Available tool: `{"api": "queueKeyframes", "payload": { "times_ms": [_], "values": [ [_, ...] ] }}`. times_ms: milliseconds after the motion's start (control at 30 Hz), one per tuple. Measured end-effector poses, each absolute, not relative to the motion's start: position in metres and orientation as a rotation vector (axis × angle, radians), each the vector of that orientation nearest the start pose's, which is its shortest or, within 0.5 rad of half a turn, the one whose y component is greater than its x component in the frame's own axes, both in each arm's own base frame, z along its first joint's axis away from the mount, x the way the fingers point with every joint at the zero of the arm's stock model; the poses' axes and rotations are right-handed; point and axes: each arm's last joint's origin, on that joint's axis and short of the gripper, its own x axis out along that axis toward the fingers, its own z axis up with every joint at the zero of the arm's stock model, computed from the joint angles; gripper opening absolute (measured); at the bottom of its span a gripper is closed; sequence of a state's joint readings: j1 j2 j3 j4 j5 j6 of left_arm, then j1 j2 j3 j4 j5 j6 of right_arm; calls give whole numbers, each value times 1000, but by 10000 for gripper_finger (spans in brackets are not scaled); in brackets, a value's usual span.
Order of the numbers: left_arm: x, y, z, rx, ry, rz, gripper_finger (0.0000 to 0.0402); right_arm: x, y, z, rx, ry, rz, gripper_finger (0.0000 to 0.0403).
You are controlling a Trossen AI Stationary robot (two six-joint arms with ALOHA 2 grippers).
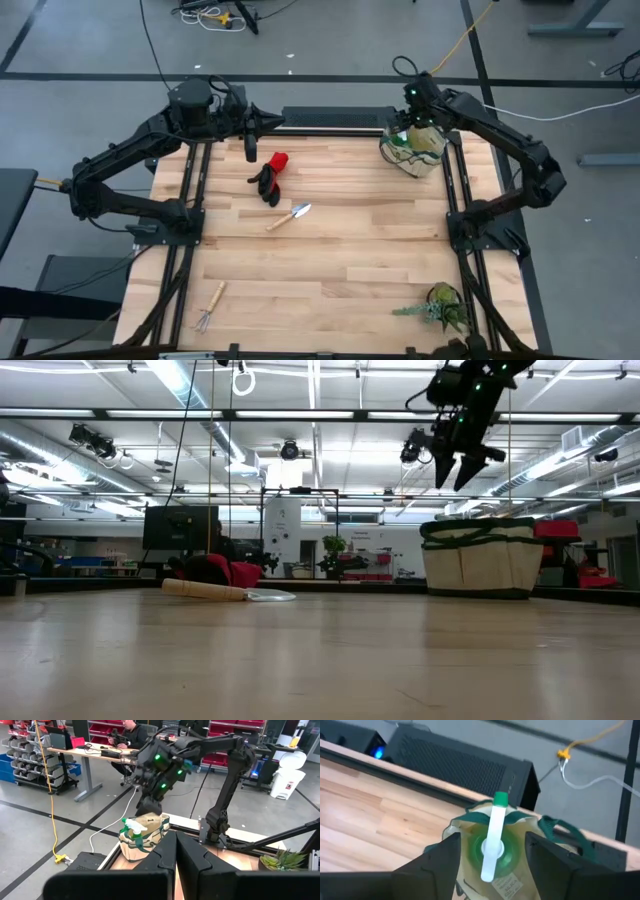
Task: Pick & Place Garden tools in Gardening bag
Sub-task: Put the brown trowel into the gardening bag
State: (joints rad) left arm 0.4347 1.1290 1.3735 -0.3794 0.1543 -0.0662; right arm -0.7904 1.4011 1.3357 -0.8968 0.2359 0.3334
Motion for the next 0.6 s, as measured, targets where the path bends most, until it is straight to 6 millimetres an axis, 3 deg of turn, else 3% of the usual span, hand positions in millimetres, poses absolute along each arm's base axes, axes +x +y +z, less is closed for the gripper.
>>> {"api": "queueKeyframes", "payload": {
  "times_ms": [267,600],
  "values": [
    [207,91,447,-105,120,284,12,182,-166,361,449,700,-1037,209],
    [207,91,447,-105,118,284,12,189,-132,375,369,657,-945,208]
  ]
}}
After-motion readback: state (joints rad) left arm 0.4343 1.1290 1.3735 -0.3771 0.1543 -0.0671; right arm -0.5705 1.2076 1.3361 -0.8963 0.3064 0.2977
